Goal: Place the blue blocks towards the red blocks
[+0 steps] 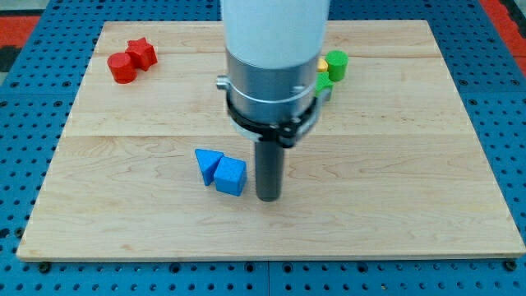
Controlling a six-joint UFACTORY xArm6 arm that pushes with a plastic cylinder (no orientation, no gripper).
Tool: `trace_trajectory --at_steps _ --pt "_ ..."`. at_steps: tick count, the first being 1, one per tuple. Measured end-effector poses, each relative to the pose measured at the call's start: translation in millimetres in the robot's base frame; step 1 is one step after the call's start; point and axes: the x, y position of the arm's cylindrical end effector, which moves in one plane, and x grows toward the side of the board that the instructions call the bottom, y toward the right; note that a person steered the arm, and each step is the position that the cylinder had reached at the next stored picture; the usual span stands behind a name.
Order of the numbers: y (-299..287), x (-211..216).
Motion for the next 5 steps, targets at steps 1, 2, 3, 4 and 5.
trace_trajectory --at_steps 1,2,3,4,5 --pt "-93 -22" --pt "-146 -63" --pt "-189 -82" --pt "-207 -84" --pt "-206 -99"
